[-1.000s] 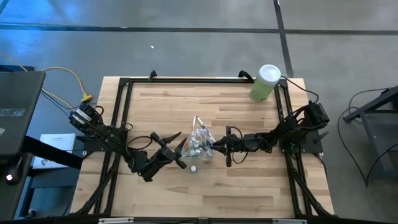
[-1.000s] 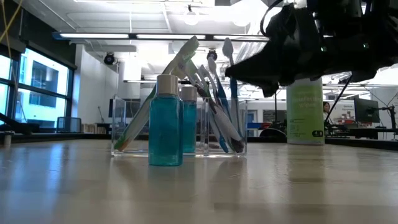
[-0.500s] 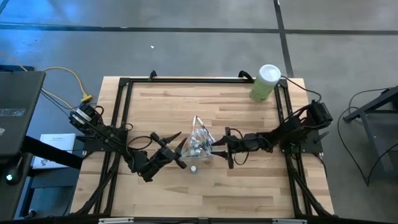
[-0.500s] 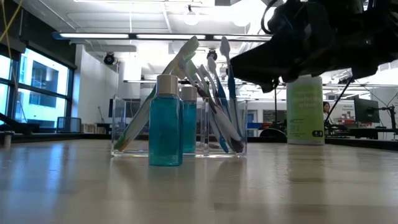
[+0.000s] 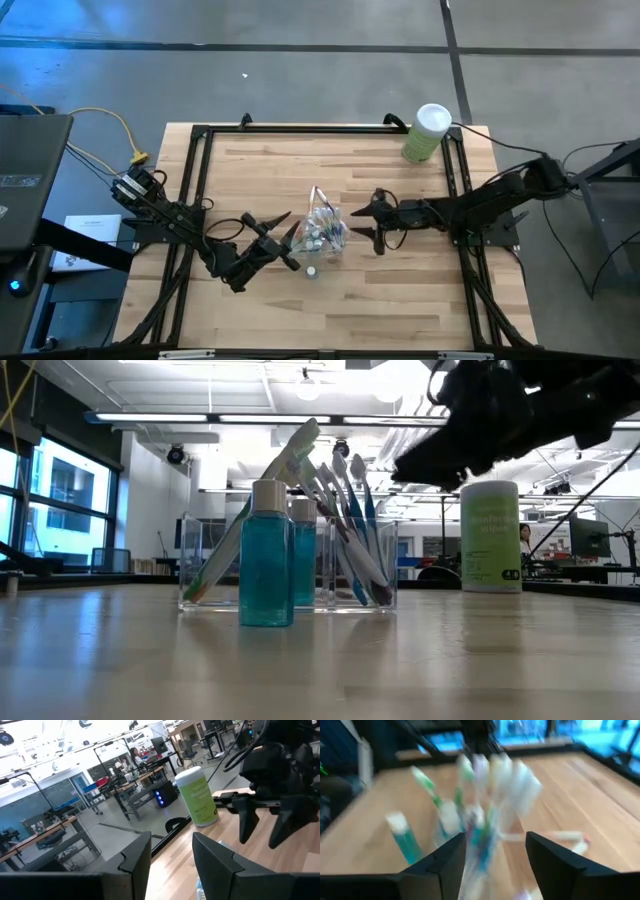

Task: Pick & Place toothbrushing station
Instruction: Put the violet toothbrush into the transparent organizer

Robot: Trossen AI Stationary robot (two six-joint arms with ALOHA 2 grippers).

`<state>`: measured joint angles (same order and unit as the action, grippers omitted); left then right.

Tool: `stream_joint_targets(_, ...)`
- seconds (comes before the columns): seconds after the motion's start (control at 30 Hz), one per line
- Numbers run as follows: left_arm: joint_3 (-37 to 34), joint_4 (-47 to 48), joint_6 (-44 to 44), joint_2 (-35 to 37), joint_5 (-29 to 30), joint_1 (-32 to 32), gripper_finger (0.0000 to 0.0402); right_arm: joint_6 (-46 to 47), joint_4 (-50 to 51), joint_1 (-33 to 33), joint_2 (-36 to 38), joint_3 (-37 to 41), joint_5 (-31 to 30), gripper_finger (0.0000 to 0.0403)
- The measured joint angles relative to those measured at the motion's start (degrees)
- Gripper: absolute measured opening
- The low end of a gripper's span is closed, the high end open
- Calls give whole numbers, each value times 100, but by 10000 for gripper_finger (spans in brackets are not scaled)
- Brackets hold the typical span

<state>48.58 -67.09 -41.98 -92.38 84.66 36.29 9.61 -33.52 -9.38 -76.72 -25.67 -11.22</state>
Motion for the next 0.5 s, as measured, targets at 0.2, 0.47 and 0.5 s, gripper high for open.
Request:
stream_joint_targets(0.2, 0, 2, -170, 0, 125, -2, 138, 572, 1543, 56, 202, 0, -68, 190)
stream_joint_targets(0.47, 0, 1, -319, 0, 122, -59, 138, 726, 1106, -38, -848, 0, -144, 190)
stream_joint_targets(0.5, 0, 0, -323, 0, 122, -66, 138, 712, 962, -40, -1003, 0, -310, 190)
